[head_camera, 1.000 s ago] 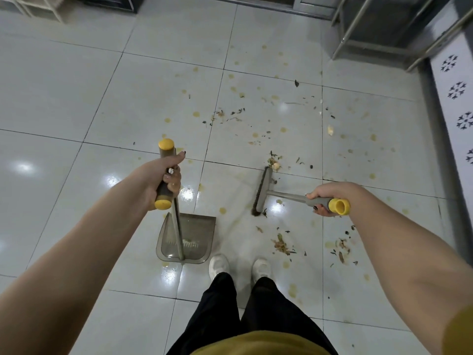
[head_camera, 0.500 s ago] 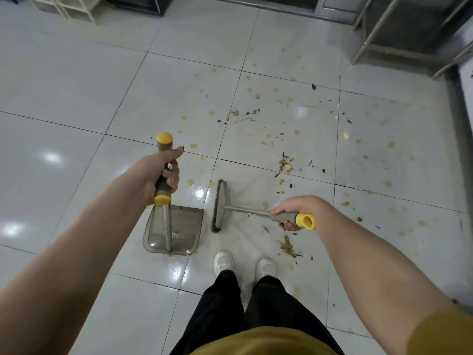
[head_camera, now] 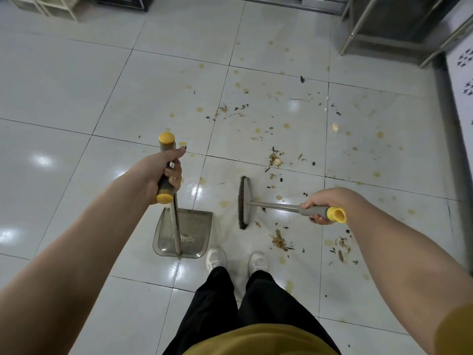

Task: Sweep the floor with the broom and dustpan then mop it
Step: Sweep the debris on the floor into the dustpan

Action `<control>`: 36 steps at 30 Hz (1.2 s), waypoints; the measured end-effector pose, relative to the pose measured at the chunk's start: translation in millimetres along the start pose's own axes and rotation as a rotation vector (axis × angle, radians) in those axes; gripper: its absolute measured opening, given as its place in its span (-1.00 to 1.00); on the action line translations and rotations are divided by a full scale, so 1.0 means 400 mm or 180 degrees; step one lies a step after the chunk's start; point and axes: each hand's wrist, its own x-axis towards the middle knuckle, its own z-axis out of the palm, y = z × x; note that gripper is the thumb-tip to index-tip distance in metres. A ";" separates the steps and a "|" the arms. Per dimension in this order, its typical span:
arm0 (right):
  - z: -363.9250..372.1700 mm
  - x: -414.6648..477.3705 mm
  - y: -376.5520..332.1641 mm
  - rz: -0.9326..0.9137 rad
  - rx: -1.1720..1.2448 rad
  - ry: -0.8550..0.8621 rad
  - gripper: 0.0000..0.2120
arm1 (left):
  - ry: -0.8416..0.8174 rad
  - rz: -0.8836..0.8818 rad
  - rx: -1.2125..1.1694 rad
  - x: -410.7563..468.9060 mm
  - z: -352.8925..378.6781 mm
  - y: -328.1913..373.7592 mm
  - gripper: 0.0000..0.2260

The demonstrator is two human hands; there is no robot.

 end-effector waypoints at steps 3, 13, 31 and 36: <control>-0.050 -0.009 0.021 0.0049 -0.0079 0.0151 -0.78 | -0.0092 -0.0044 0.0015 -0.002 0.037 -0.010 -0.69; -0.123 -0.058 0.034 -0.0171 0.0100 -0.0036 -0.78 | -0.0261 -0.0017 0.0159 -0.015 0.140 -0.036 -0.70; -0.249 -0.019 0.159 0.0073 0.0252 -0.0060 -0.79 | -0.0152 -0.0002 0.0224 0.003 0.234 -0.045 -0.70; -0.271 -0.048 0.113 0.0046 0.0128 0.0029 -0.76 | -0.0134 0.0064 0.0203 0.014 0.230 -0.020 -0.70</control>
